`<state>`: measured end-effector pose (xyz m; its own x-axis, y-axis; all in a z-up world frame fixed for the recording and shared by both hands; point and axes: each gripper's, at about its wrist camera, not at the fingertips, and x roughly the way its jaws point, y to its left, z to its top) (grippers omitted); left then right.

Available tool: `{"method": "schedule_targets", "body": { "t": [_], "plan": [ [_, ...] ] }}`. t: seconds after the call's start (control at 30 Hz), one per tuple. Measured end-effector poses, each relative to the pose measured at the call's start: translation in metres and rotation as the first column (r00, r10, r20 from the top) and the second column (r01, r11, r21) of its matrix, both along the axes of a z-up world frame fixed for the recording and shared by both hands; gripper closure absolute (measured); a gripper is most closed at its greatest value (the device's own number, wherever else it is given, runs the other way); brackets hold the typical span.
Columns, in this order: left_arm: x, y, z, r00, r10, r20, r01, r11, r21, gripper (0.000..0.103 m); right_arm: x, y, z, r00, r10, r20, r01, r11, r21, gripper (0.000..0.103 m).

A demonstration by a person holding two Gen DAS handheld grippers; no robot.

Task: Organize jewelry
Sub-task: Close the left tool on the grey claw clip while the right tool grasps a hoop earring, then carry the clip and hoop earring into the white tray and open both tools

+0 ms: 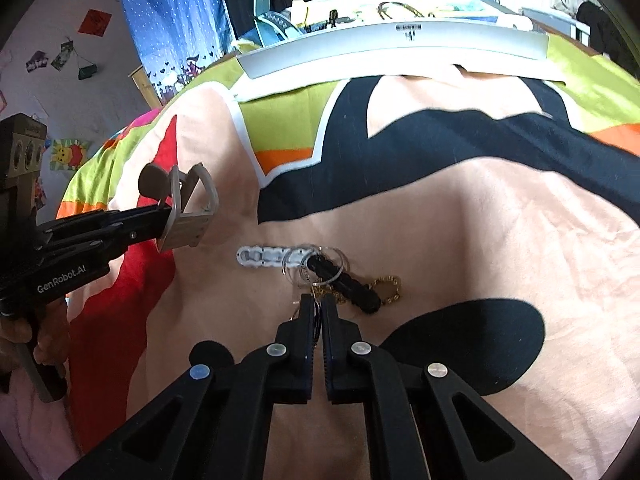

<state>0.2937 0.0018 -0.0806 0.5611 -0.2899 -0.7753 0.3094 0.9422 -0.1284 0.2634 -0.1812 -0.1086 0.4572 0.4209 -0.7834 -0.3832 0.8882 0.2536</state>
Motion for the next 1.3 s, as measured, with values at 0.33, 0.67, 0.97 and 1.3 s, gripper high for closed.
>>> {"method": "schedule_targets", "body": {
  "t": [0.33,0.67,0.97,1.3],
  "plan": [
    [0.008,-0.007,0.031,0.999,0.026,0.036,-0.024,0.998,-0.064,0.091,0.0,-0.008,0.04,0.989,-0.031,0.148,0.024,0.998,0.05,0.099],
    [0.088,-0.044,0.1,0.99,0.036,0.135,-0.018,0.991,-0.133,0.091,0.056,-0.03,0.105,0.928,-0.132,0.348,0.082,0.985,0.153,0.099],
    [0.193,-0.072,0.106,0.991,0.113,0.065,-0.106,0.989,-0.106,0.091,0.158,-0.082,0.125,0.866,-0.304,0.396,0.19,0.934,0.303,0.099],
    [0.244,-0.095,0.066,0.985,0.163,-0.063,-0.163,0.987,0.011,0.091,0.196,-0.109,0.087,0.871,-0.395,0.292,0.264,0.878,0.4,0.099]
  ]
}}
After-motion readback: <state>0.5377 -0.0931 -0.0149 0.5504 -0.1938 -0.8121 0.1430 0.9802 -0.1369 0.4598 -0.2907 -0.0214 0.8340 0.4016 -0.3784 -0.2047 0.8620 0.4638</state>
